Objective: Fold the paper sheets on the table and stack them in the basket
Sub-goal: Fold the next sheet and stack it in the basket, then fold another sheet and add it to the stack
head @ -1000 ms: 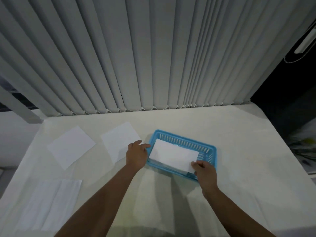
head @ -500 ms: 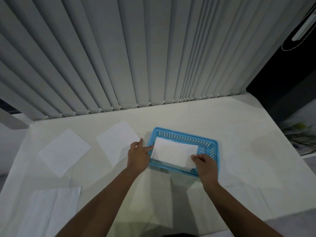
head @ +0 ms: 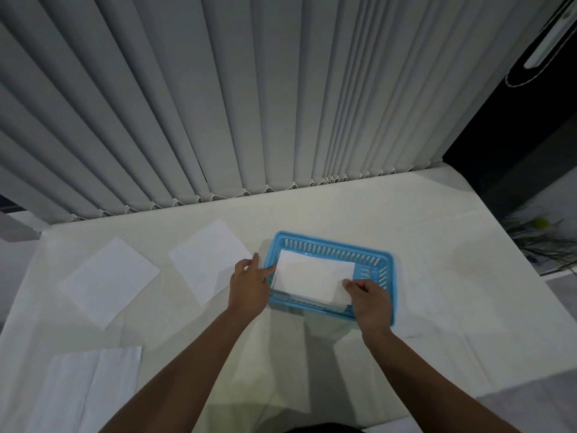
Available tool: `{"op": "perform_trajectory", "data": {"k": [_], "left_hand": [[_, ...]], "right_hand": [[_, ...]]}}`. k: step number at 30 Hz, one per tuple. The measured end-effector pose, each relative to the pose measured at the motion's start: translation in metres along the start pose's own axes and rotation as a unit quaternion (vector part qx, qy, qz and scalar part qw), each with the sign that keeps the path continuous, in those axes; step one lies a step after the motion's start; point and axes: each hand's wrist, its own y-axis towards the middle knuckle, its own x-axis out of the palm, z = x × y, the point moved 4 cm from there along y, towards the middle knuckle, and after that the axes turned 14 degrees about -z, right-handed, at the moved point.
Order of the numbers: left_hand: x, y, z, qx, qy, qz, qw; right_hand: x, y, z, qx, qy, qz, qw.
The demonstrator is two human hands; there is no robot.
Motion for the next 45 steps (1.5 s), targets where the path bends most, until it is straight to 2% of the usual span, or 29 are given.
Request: {"op": "perform_trajectory", "data": {"k": [17,19,23,25,27,30,32,38,42,45], "left_hand": [[0.0,-0.002,0.002,0.009,0.0,0.006,1.0],[-0.003,-0.004,0.003,-0.001,-0.008,0.026,1.0],[-0.017,-0.012,0.013,0.021,-0.091,0.136,0.986],[-0.017,-0.012,0.027,0.077,-0.038,0.143,0.986],[-0.006,-0.009,0.041,0.114,0.041,0.068,0.99],[0.02,0.001,0.042,0.107,0.134,-0.018,0.985],[0.03,0.006,0.037,0.081,0.167,-0.04,0.982],[0.036,0.008,0.028,0.069,0.207,-0.049,0.975],[0.024,0.004,0.022,0.09,0.174,-0.024,0.98],[0.01,-0.002,0.003,0.065,0.088,0.033,0.993]], "right_hand": [[0.005,-0.001,0.001,0.011,0.026,-0.013,1.0],[0.002,0.0,0.004,0.016,0.006,-0.009,1.0],[-0.009,-0.004,0.007,-0.026,-0.085,0.004,0.996],[-0.011,-0.007,0.002,-0.117,-0.175,0.022,0.977],[-0.001,-0.01,-0.005,-0.195,-0.32,-0.019,0.927],[0.02,-0.006,-0.007,-0.211,-0.488,-0.114,0.839],[0.026,0.001,0.0,-0.194,-0.539,-0.138,0.808],[0.023,0.007,0.013,-0.175,-0.56,-0.147,0.797],[0.016,0.004,0.008,-0.179,-0.539,-0.134,0.812],[0.012,0.004,-0.006,-0.213,-0.499,-0.095,0.835]]}}
